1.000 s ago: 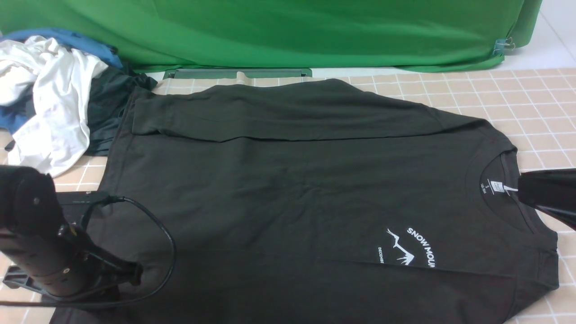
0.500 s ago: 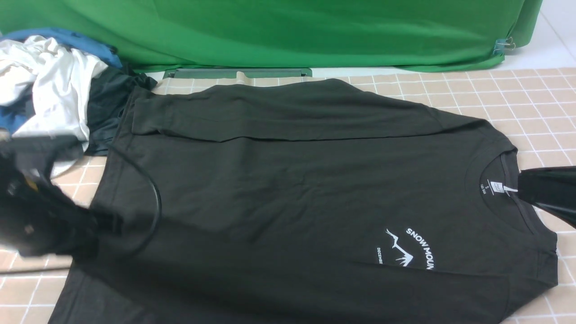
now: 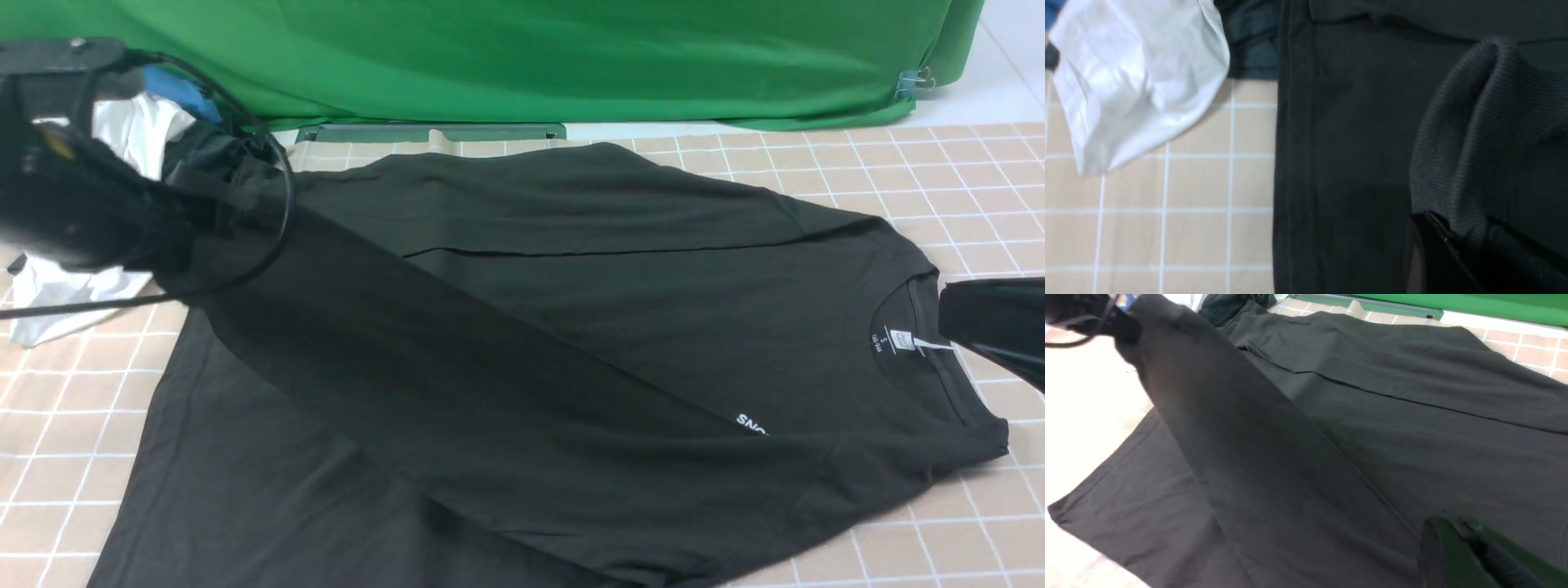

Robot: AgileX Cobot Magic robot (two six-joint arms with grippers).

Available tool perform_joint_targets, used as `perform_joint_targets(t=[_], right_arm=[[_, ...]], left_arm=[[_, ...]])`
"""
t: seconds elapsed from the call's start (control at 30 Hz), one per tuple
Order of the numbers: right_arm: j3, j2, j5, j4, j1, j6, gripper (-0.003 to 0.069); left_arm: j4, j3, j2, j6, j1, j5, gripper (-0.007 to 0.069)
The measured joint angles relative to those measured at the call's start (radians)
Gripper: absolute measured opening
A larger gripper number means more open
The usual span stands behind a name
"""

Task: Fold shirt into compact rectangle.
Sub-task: 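Fold the left side of the black T-shirt inward over its body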

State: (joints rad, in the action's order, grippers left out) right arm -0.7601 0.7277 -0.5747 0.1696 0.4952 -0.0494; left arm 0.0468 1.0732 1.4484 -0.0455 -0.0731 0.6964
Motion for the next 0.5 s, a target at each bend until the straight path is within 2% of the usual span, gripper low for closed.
perform_joint_targets(t=[0.37, 0.5], right_arm=[[0.000, 0.000, 0.000, 0.000, 0.000, 0.000, 0.0059], [0.000, 0.000, 0.000, 0.000, 0.000, 0.000, 0.0069]], left_arm=[[0.138, 0.004, 0.184, -0.001, 0.000, -0.154, 0.0079], [0.179, 0.004, 0.254, -0.044, 0.000, -0.157, 0.0146]])
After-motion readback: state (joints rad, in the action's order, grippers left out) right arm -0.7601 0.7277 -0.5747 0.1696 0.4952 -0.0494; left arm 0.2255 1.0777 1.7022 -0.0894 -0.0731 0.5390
